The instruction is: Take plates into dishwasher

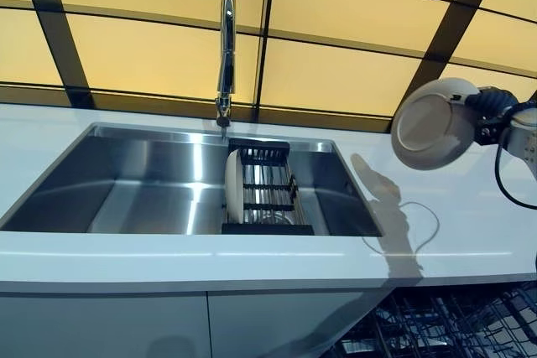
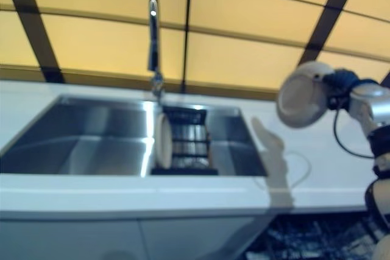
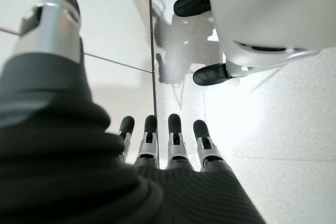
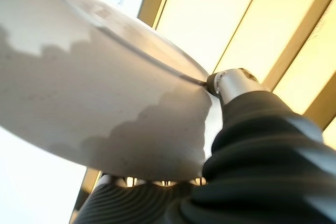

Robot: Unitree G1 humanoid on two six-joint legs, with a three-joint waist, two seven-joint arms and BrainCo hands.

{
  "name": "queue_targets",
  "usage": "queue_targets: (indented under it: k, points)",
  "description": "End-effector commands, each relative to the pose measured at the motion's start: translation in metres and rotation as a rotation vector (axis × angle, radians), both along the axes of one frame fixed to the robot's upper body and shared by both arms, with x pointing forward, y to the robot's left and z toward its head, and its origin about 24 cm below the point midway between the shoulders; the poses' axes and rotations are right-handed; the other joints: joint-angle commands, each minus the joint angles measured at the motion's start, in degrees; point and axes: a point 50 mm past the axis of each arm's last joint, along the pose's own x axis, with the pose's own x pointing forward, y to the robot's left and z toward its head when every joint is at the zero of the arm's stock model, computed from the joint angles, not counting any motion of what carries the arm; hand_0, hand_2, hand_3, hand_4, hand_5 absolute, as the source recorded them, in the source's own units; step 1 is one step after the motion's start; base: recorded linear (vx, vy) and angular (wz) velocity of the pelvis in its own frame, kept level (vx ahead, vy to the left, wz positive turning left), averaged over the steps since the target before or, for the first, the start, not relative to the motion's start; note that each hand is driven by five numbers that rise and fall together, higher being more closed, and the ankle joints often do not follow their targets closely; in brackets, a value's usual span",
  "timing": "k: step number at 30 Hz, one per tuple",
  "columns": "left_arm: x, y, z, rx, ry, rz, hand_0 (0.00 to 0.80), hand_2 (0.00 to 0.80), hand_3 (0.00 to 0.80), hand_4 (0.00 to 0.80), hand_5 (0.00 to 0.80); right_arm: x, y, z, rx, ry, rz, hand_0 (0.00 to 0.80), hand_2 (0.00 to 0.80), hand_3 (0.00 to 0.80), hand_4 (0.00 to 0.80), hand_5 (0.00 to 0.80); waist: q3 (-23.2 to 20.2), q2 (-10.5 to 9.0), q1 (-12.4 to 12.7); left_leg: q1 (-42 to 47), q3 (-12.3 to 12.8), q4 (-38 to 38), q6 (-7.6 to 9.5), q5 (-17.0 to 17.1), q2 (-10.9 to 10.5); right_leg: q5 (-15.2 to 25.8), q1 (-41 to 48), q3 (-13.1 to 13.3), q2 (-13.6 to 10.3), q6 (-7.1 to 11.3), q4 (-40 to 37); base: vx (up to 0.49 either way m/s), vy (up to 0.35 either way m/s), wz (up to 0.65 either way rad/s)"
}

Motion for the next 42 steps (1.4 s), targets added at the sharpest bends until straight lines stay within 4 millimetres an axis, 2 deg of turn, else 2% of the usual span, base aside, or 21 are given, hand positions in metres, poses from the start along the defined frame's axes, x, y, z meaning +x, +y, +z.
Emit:
queue_targets:
  k: [1, 13, 18, 33, 42]
  points:
    - [0.005, 0.014, 0.005, 0.045, 0.012, -0.021, 0.0, 0.0, 0.0, 0.0, 0.0, -0.013, -0.013, 0.035, -0.078, -0.102, -0.008, 0.8, 0.8, 0.8, 0.8, 0.8, -0.5, -0.06, -0.1, 1.0, -3.2, 0.0, 0.63, -3.5, -0.3, 1.1, 0.1, -0.3, -2.2, 5.87, 2.3, 0.017, -0.04, -0.05]
    - [0.002, 0.022, 0.007, 0.054, 0.015, -0.026, 0.0, 0.0, 0.0, 0.0, 0.0, -0.032, -0.031, 0.0, -0.136, 0.056, 0.053, 0.8, 0.8, 0.8, 0.8, 0.8, 0.0, 0.92, -2.9, 0.9, -1.1, 0.0, 0.61, -3.7, 0.2, 1.5, -1.2, 1.2, -1.6, 5.98, 1.8, -0.005, -0.039, -0.11]
    - [0.0, 0.021, 0.006, 0.041, 0.014, -0.035, 0.0, 0.0, 0.0, 0.0, 0.0, -0.05, -0.048, -0.019, -0.133, 0.117, 0.033, 0.8, 0.8, 0.8, 0.8, 0.8, 0.4, 1.3, -4.5, 0.8, -0.2, 0.0, 0.57, -3.8, 0.6, 1.2, -1.6, 2.0, -0.9, 5.8, 2.0, -0.025, -0.044, -0.05]
    - [0.001, 0.019, 0.006, 0.039, -0.003, -0.04, 0.0, 0.0, 0.0, 0.0, 0.0, -0.084, -0.074, -0.029, -0.131, 0.187, -0.023, 0.8, 0.8, 0.8, 0.8, 0.8, 0.7, 1.68, -7.5, 0.1, 2.0, 0.0, -0.38, -3.2, 2.1, 0.7, -2.0, 3.5, 0.4, 5.43, 1.4, -0.01, -0.029, -0.1]
    - [0.002, 0.018, 0.006, 0.036, 0.003, -0.049, 0.0, 0.0, 0.0, 0.0, 0.0, -0.093, -0.079, -0.035, -0.163, 0.268, -0.015, 0.8, 0.8, 0.8, 0.8, 0.8, 0.8, 1.87, -8.5, -0.2, 2.6, 0.0, -0.71, -3.0, 2.2, 0.6, -2.4, 3.8, 0.8, 5.32, 1.3, -0.001, -0.002, -0.01]
